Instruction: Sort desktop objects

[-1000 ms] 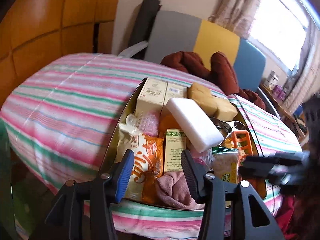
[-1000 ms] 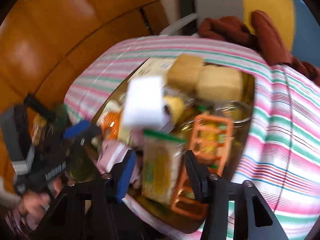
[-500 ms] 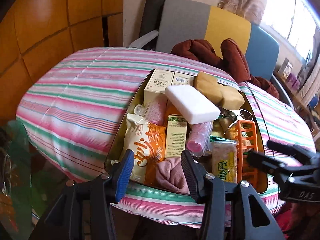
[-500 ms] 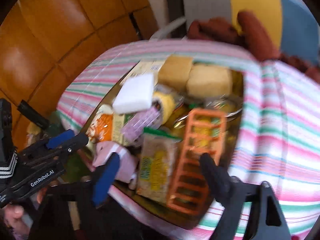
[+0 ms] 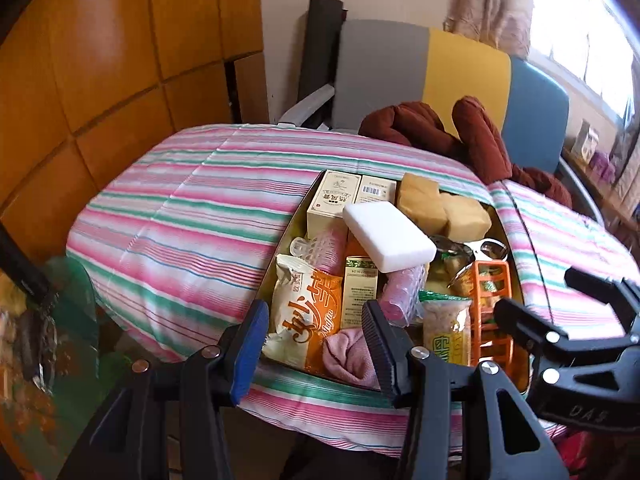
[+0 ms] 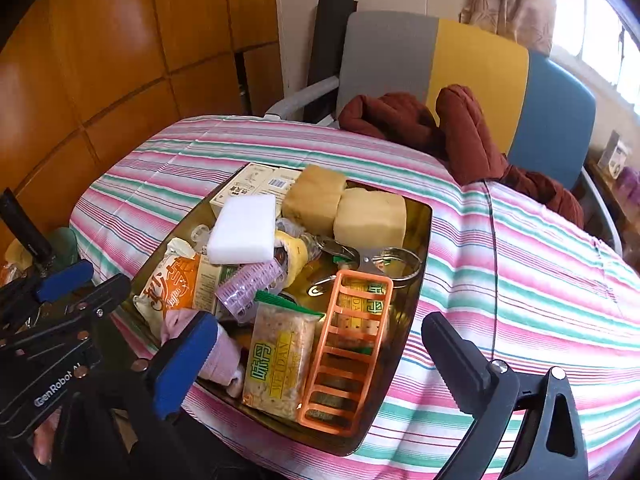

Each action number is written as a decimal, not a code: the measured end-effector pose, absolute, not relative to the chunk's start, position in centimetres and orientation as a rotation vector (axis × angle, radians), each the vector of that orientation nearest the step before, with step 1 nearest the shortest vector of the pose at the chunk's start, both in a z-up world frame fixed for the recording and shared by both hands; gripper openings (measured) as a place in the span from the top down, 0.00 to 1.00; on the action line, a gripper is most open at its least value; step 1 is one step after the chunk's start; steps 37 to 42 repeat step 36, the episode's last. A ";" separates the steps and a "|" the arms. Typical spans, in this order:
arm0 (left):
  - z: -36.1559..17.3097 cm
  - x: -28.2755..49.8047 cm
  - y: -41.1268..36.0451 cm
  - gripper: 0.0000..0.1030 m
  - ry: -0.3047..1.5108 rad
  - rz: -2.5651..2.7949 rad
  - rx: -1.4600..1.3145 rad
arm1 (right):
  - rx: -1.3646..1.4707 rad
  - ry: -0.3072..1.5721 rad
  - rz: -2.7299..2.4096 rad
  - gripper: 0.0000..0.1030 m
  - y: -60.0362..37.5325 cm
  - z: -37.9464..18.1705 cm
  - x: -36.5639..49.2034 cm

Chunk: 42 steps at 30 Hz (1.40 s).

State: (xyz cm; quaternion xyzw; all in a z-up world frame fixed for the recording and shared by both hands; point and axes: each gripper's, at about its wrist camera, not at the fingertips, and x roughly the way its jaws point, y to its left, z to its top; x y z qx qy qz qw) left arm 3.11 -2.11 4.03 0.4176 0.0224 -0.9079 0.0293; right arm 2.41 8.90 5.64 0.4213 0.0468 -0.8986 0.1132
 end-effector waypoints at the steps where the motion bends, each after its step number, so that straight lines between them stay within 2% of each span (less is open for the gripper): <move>1: 4.0 3.2 -2.2 0.53 0.082 -2.793 1.293 | 1.236 0.137 -2.635 0.00 8.8 5.7 2.5; 11: 2.0 3.3 -1.9 0.58 0.080 -2.692 1.415 | 1.261 0.110 -2.622 0.00 8.2 5.4 2.6; 27: 1.7 3.4 -0.6 0.58 0.035 -2.724 1.461 | 1.255 0.096 -2.629 0.00 8.3 5.3 2.5; 42: 2.4 3.8 -0.1 0.62 -0.034 -2.746 1.368 | 1.271 0.075 -2.620 0.00 8.4 5.0 2.5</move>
